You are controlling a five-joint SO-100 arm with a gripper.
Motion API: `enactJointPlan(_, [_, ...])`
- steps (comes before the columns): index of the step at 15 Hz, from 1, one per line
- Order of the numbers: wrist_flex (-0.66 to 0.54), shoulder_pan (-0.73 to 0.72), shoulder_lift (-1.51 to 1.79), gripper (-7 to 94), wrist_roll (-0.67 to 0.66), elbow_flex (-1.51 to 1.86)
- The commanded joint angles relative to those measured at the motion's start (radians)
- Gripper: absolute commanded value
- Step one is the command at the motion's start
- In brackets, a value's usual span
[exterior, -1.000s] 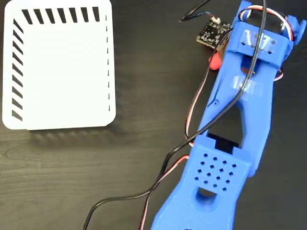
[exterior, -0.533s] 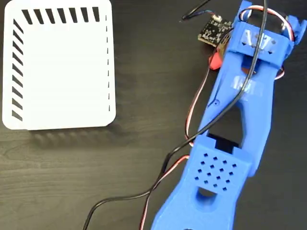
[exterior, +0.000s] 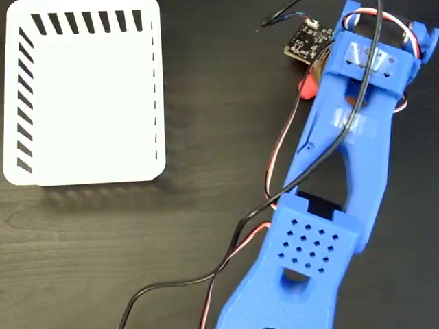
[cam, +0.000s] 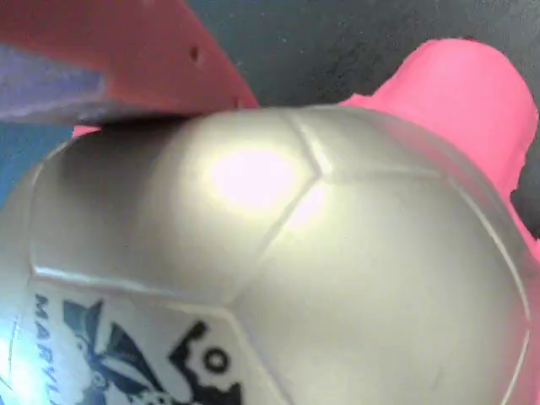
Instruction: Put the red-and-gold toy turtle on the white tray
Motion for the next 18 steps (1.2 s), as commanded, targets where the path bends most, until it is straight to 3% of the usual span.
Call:
enactJointPlan(1, [-0.043, 0.008, 0.087, 0, 0.005, 0.08])
enactJointPlan(6, [-0.23, -0.018, 0.635, 0, -0.003, 0.423])
enactJointPlan(11, [-0.176, -0.229, 0.956, 0, -0.015, 0.505])
enactJointPlan(18, [-0.101, -0.629, 0.977, 0, 0.018, 0.568])
